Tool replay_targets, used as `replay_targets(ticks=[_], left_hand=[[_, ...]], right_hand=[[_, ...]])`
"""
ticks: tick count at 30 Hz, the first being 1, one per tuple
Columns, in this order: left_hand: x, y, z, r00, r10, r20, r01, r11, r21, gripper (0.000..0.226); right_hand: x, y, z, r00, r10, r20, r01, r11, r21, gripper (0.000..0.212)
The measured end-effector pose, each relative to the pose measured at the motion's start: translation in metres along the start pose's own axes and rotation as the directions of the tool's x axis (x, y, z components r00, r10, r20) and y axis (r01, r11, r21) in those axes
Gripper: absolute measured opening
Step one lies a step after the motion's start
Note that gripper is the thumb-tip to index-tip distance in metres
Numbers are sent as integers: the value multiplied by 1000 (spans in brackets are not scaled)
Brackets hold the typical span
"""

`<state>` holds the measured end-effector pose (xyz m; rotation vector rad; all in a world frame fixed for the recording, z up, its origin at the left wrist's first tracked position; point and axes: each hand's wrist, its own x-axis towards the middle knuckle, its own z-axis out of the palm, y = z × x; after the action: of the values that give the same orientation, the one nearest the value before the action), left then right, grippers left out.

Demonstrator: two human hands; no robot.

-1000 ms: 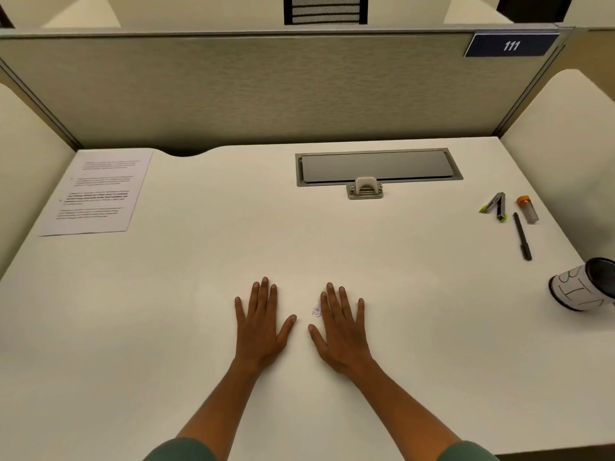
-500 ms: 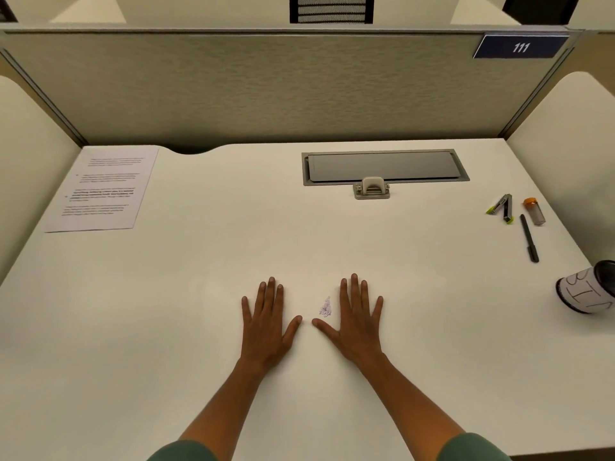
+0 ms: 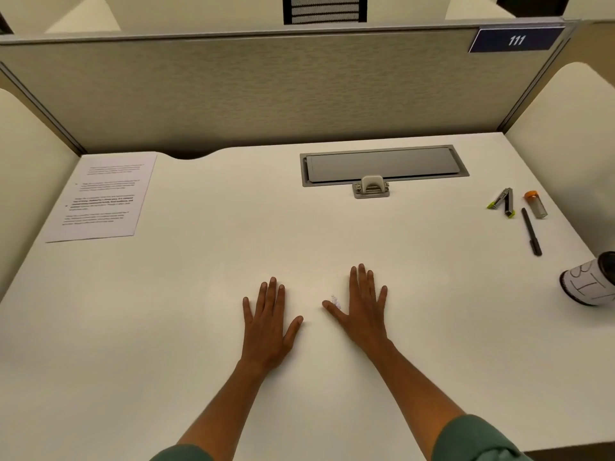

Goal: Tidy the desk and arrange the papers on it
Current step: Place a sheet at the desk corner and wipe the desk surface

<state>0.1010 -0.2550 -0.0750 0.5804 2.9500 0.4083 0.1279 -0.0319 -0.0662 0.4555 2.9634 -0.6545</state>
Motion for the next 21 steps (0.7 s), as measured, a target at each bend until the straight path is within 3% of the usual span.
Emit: replay_targets(ticks=[3,6,9,12,16,21], left_hand=[[5,6,2,1000,21,-11,-21,1000,-5,77],[9,13,6,999,38,-14,-38,999,-14,77],[10,20,10,998,58,-8,-58,998,-26,77],[10,23,14,998,64,6,-64,998,0,77],[10,22,15,998,62,2,-62,998,12,77],[10,22,17,998,57,3,-57,998,24,76]], right_hand=[[-6,5,-2,989,-145,-15,145,989,41,92],[-14,6,-3,953,-292,-82,295,955,29,67],[-19,1,-3,920,-387,-59,388,922,11,49],[-20,-4,-5,910,-415,-1,415,910,17,39],[-21,-12,-13,958,-287,24,284,955,88,43],[-21,-16,-15,928,-363,85,370,924,-98,22]])
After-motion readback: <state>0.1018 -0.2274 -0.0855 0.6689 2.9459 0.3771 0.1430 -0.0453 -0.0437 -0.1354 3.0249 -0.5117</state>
